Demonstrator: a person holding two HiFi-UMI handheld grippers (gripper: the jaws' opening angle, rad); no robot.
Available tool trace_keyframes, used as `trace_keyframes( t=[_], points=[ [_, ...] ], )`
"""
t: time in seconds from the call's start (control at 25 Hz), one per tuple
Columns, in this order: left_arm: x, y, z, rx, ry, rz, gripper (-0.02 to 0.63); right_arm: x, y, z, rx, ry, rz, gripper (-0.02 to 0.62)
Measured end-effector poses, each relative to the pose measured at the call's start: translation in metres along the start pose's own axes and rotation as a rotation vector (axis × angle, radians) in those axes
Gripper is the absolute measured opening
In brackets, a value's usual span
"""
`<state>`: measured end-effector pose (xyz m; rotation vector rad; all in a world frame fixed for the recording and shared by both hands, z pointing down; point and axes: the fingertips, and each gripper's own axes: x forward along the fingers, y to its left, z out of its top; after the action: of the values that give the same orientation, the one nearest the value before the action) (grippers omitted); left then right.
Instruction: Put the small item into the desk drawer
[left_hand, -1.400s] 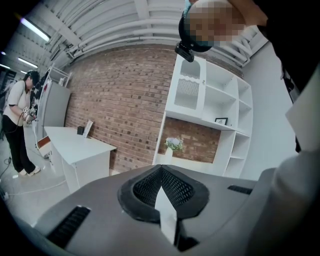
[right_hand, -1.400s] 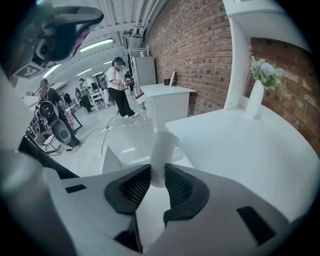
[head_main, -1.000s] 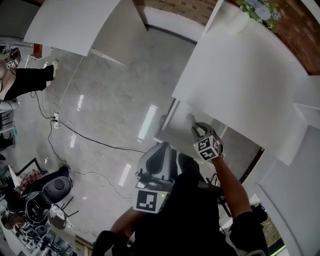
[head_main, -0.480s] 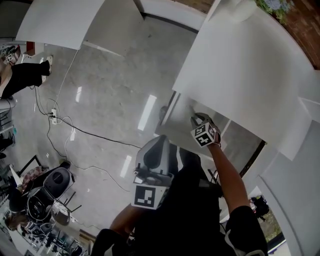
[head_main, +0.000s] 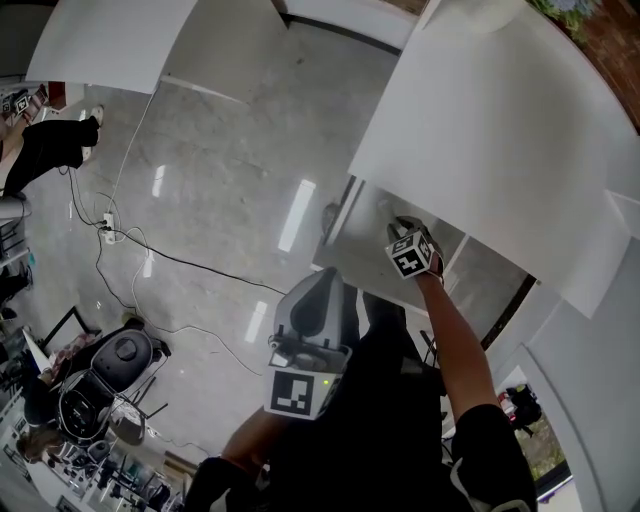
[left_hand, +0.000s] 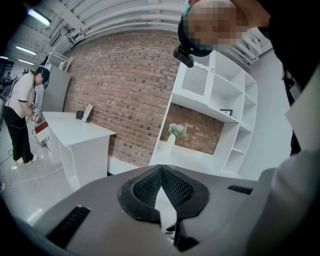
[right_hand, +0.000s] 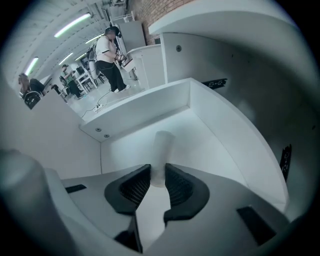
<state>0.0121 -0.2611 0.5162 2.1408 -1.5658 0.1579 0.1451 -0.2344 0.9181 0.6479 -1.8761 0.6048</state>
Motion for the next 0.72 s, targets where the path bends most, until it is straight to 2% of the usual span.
trace_keyframes(
  t=[0.12,0.36,0.72],
  points=[
    [0.01,0.013,0.001,-0.008,0.009,0.008,0.024,0.013,-0.005,0.008,0.007,0.013,0.005,0.107],
    [0.023,0.076,0.027,-0.037,0.018,0.027,0.023,0.036,0.006,0.058,0.008,0.048,0.012,0.109],
    [0.033,0.142,0.048,-0.06,0.029,0.032,0.023,0.062,0.02,0.11,0.015,0.09,0.022,0.117]
  ],
)
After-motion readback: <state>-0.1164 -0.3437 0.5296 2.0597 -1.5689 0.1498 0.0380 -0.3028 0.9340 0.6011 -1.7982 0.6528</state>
